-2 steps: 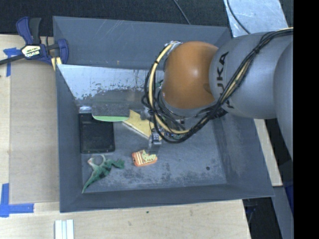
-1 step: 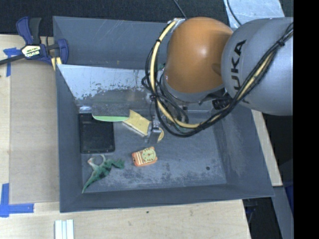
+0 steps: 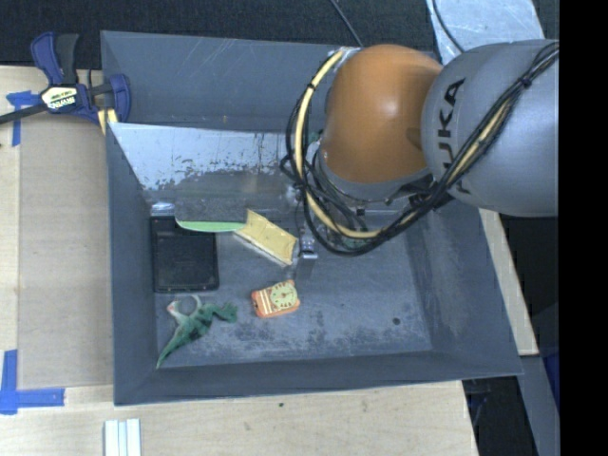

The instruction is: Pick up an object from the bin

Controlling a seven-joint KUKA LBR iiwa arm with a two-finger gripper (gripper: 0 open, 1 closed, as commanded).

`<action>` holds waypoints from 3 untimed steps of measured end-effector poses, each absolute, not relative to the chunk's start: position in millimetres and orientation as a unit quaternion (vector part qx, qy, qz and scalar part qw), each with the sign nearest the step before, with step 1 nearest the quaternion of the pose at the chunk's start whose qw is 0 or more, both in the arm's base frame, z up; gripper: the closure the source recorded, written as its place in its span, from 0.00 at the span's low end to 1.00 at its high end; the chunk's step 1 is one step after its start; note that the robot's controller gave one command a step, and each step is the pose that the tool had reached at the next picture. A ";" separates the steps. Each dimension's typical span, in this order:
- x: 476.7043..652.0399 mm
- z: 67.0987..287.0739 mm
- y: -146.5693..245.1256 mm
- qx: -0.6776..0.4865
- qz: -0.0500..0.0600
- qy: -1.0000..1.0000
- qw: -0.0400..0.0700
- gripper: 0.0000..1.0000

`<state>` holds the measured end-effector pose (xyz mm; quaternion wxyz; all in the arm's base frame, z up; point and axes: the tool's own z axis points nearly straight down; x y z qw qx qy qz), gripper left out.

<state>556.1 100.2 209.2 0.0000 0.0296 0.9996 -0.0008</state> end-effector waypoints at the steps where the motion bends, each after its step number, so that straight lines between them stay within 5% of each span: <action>1: 581.9 210.1 114.8 -0.011 0.002 1.000 0.008 0.00; 2: 588.9 204.3 116.9 -0.008 0.002 1.000 0.009 0.00; 3: 596.2 223.2 89.5 -0.056 0.001 0.998 0.010 0.00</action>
Offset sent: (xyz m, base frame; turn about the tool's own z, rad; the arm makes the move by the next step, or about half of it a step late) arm 0.0392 0.0191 -0.0179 0.0118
